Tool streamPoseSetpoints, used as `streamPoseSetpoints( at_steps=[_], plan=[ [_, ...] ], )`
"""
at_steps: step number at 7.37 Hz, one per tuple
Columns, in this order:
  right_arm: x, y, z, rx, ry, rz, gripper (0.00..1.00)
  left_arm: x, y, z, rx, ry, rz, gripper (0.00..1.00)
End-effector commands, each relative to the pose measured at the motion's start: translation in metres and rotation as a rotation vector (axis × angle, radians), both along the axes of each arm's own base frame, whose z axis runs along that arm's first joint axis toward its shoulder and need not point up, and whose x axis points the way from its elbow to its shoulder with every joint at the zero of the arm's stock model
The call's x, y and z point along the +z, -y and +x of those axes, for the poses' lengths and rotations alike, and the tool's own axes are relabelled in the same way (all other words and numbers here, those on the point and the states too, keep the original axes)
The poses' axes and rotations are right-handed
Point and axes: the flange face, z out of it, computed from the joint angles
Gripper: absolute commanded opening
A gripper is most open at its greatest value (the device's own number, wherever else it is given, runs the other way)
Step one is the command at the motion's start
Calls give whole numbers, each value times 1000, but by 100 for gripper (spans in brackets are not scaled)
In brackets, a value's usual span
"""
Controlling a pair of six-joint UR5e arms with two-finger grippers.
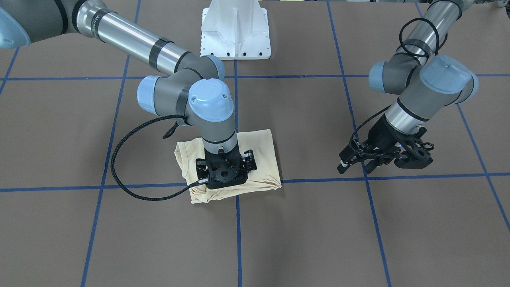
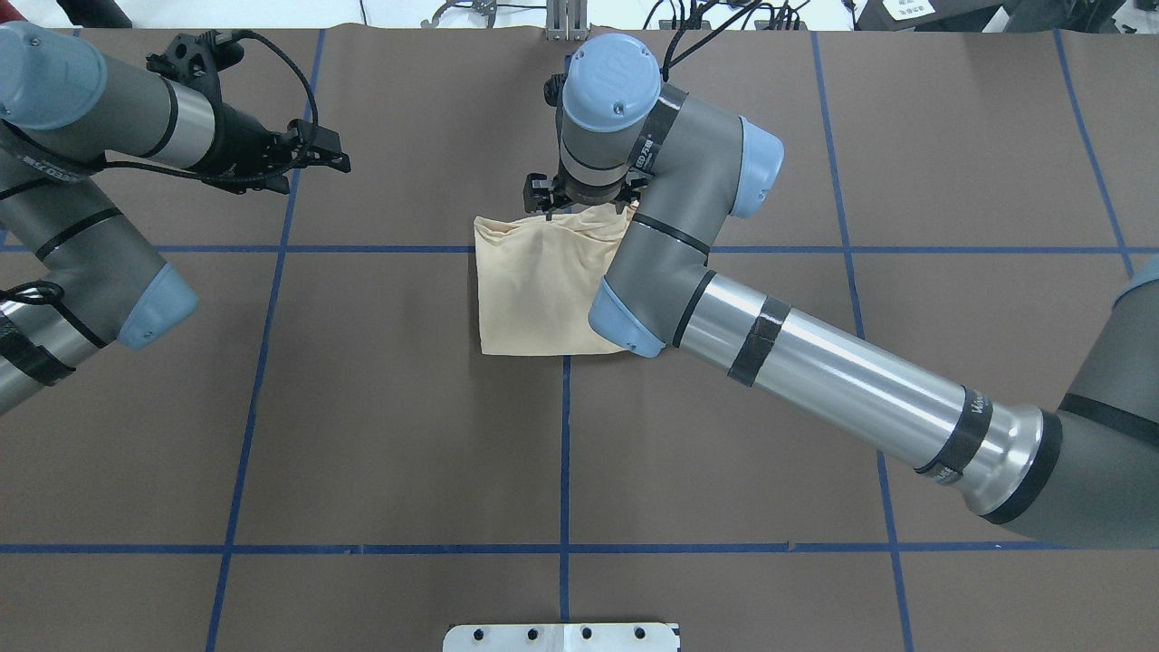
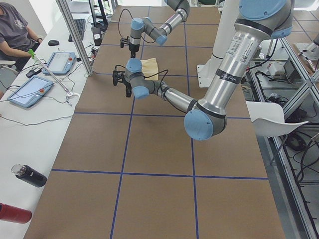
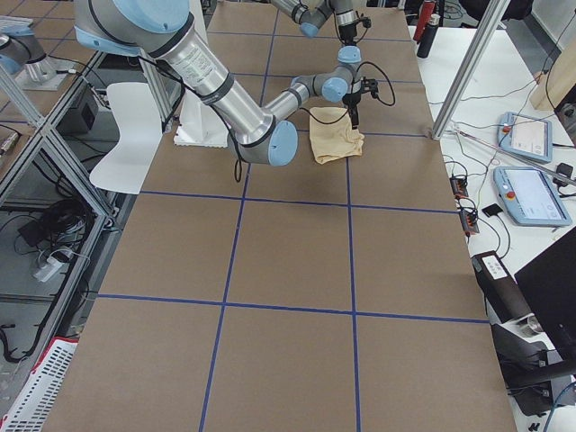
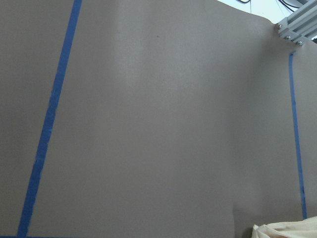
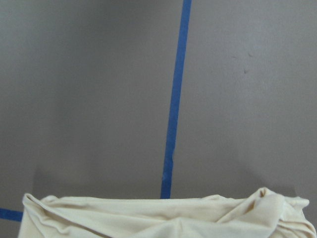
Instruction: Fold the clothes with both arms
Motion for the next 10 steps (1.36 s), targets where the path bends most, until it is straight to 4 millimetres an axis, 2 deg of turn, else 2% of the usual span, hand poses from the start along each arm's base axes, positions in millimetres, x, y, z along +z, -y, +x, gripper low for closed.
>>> streamPoseSetpoints(
  at_steps=[1,3,5,8,10],
  plan=[
    [12,-6,-17,-15,-28,-13,98,0,0,0,-1,-1,0,100],
    [9,-2,-22,-6,-33,6,98,1,0,0,-1,0,-2,100],
    [20,3,-43,32,29,96,98,2,0,1,1,2,-4,100],
    [18,7,-42,60,17,127,98,9,2,3,2,11,-13,100],
    [8,9,-40,87,51,172,99,9,2,2,1,12,-12,100]
  ],
)
